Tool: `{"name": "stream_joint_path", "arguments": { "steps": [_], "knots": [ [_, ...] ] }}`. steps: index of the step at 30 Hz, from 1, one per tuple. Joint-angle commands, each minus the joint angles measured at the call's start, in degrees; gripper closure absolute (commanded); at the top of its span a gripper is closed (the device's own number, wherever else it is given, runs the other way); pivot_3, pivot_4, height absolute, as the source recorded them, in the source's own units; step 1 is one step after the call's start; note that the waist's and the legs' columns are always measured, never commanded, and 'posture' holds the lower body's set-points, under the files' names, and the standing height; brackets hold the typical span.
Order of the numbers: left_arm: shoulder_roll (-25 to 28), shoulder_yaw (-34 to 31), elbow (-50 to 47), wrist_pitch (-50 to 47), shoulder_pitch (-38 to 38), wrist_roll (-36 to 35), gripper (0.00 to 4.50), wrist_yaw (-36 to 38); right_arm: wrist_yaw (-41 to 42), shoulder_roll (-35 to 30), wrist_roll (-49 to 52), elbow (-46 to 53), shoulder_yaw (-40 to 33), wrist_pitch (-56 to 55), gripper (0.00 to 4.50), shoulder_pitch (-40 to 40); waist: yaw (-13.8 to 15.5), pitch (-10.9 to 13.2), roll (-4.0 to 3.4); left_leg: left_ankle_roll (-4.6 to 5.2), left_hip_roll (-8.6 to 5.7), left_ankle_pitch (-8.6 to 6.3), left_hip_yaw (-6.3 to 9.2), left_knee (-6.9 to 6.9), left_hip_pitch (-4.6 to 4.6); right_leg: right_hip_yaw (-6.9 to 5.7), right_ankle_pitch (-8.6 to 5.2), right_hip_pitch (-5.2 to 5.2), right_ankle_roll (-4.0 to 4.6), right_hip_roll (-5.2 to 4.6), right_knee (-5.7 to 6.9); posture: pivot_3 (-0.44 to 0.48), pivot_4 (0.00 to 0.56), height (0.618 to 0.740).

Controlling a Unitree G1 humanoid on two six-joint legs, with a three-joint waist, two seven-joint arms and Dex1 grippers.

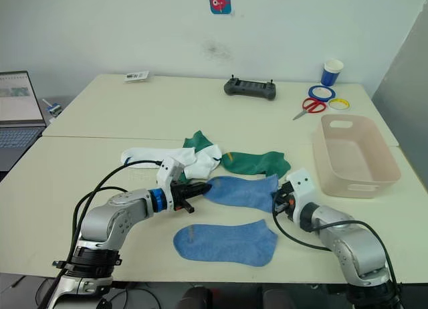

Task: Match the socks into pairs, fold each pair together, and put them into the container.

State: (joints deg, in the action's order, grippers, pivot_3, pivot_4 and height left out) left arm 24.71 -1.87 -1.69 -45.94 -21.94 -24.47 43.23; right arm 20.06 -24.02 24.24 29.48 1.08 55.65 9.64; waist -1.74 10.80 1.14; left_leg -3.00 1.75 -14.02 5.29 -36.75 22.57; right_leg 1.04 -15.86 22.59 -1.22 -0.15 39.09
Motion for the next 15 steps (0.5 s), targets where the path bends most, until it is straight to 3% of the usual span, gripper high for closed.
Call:
{"name": "stream_joint_path", "arguments": {
  "steps": [1, 7, 10, 15],
  "knots": [
    [2.68, -1.49, -3.28, -1.30, -0.32, -2.60, 4.50, 1.98, 0.32, 0.09, 2.36, 4.06, -1.97, 1.27, 4.49, 0.93, -0.03, 0.00, 0.00, 0.00, 0.00, 0.00, 0.00, 0.01, 0.00, 0.00, 0.00, 0.00, 0.00, 0.00, 0.00, 0.000, 0.150, 0.740],
    [11.26, -6.32, -8.67, -11.57, -0.77, -11.11, 4.50, 6.04, 0.30, 1.46, 14.79, 14.07, -8.75, 11.49, 4.49, 3.25, -0.08, 0.01, -0.02, 0.00, 0.02, 0.00, 0.03, 0.05, 0.05, -0.02, 0.00, 0.06, 0.00, 0.00, -0.02, 0.000, 0.150, 0.740],
    [18.47, -9.19, -12.28, -19.01, 1.72, -16.65, 4.50, 9.47, -1.20, 3.31, 24.77, 18.55, -14.03, 17.67, 4.49, 2.89, -0.13, 0.02, -0.02, 0.00, 0.04, 0.00, 0.11, 0.12, 0.08, -0.09, -0.02, 0.06, 0.01, 0.01, -0.06, 0.000, 0.150, 0.740],
    [27.15, -14.53, -16.37, -30.78, 7.38, -27.45, 4.50, 14.08, -3.06, -0.09, 39.76, 24.03, -18.09, 23.14, 4.49, -3.32, -0.09, 0.03, -0.03, 0.00, 0.04, 0.00, 0.05, 0.38, 0.00, -0.06, -0.10, 0.09, 0.09, -0.03, -0.14, 0.000, 0.150, 0.740]
  ]
}}
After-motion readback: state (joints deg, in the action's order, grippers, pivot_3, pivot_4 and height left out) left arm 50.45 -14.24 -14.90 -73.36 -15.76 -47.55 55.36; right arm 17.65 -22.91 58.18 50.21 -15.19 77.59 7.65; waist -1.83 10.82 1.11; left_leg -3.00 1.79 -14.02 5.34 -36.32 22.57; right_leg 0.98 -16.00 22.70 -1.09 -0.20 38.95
